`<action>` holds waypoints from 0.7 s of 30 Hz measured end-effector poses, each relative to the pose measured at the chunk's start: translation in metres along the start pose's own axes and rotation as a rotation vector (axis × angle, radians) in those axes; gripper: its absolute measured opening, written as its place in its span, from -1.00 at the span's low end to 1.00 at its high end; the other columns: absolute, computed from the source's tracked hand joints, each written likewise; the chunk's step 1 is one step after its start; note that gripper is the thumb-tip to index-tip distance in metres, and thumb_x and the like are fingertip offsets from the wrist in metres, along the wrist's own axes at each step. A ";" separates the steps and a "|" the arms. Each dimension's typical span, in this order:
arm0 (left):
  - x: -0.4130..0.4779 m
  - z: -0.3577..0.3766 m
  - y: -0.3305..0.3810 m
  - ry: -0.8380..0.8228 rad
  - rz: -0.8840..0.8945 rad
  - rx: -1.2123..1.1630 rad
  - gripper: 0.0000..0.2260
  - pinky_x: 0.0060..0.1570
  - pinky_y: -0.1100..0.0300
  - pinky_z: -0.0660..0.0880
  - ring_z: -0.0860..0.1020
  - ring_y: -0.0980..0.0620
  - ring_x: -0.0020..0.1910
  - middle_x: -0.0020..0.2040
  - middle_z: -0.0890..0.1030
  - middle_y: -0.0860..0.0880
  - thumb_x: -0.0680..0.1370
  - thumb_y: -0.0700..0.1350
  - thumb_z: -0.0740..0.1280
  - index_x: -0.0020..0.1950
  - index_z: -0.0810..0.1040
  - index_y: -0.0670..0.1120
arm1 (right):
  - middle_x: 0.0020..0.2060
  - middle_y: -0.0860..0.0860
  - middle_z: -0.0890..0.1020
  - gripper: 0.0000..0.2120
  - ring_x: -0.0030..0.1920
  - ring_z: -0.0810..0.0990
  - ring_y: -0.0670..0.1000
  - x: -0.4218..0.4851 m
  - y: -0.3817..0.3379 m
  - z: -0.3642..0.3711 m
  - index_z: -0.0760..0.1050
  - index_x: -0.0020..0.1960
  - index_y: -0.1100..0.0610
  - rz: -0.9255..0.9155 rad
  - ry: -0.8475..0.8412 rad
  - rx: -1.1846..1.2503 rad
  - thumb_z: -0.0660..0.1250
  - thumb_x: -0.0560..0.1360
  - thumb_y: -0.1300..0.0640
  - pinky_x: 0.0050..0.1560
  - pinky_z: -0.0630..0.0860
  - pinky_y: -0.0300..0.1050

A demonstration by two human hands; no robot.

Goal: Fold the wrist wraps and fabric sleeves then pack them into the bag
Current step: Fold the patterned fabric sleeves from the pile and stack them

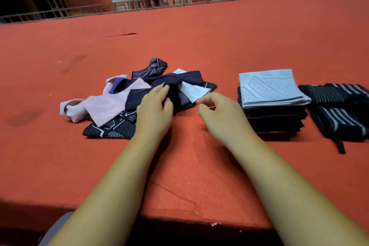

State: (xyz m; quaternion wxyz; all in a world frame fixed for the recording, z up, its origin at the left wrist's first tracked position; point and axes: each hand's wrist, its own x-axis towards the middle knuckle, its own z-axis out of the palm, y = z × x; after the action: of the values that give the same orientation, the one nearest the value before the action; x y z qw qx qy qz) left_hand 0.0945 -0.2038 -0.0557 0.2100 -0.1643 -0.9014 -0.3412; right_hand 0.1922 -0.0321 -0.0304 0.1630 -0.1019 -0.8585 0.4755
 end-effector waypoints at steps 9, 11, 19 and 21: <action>-0.019 -0.073 0.051 0.037 -0.191 -0.725 -0.65 0.13 0.24 0.59 0.64 0.21 -0.01 0.07 0.72 0.19 0.61 -0.15 0.45 0.33 0.70 0.19 | 0.12 -0.18 0.73 -0.64 0.17 0.70 -0.13 -0.007 -0.007 0.006 0.55 0.37 -0.08 0.045 -0.139 0.308 0.45 0.61 -0.10 0.29 0.56 -0.04; -0.017 -0.076 0.050 -0.056 -0.259 -0.802 -0.57 0.25 0.15 0.60 0.68 0.20 0.16 0.20 0.72 0.19 0.60 -0.18 0.45 0.41 0.65 0.20 | 0.06 -0.03 0.79 -0.74 0.08 0.78 -0.03 -0.006 -0.007 0.010 0.58 0.31 0.01 0.079 -0.117 0.534 0.45 0.63 0.09 0.20 0.66 0.05; -0.040 -0.060 0.025 -0.259 -0.379 -0.885 -0.52 0.07 -0.02 0.63 0.73 -0.11 0.18 0.19 0.76 -0.02 0.58 -0.30 0.46 0.40 0.64 0.16 | 0.04 -0.03 0.76 -0.45 0.04 0.76 -0.06 -0.010 -0.001 0.018 0.36 0.41 -0.25 0.014 0.030 0.442 0.49 0.59 0.17 0.17 0.64 0.02; -0.044 -0.058 0.020 -0.264 -0.382 -0.857 -0.57 0.02 -0.07 0.61 0.75 -0.06 0.07 0.14 0.76 -0.03 0.59 -0.25 0.48 0.35 0.67 0.18 | 0.05 -0.06 0.75 -0.60 0.07 0.73 -0.11 -0.010 0.001 0.020 0.52 0.32 -0.22 -0.042 0.052 0.365 0.47 0.60 0.16 0.18 0.61 -0.07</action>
State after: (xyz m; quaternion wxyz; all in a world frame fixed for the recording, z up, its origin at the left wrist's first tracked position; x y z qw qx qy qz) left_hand 0.1564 -0.2356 -0.0271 -0.0591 -0.1094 -0.7127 -0.6903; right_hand 0.1940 -0.0505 -0.0427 0.2110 -0.0652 -0.7554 0.6169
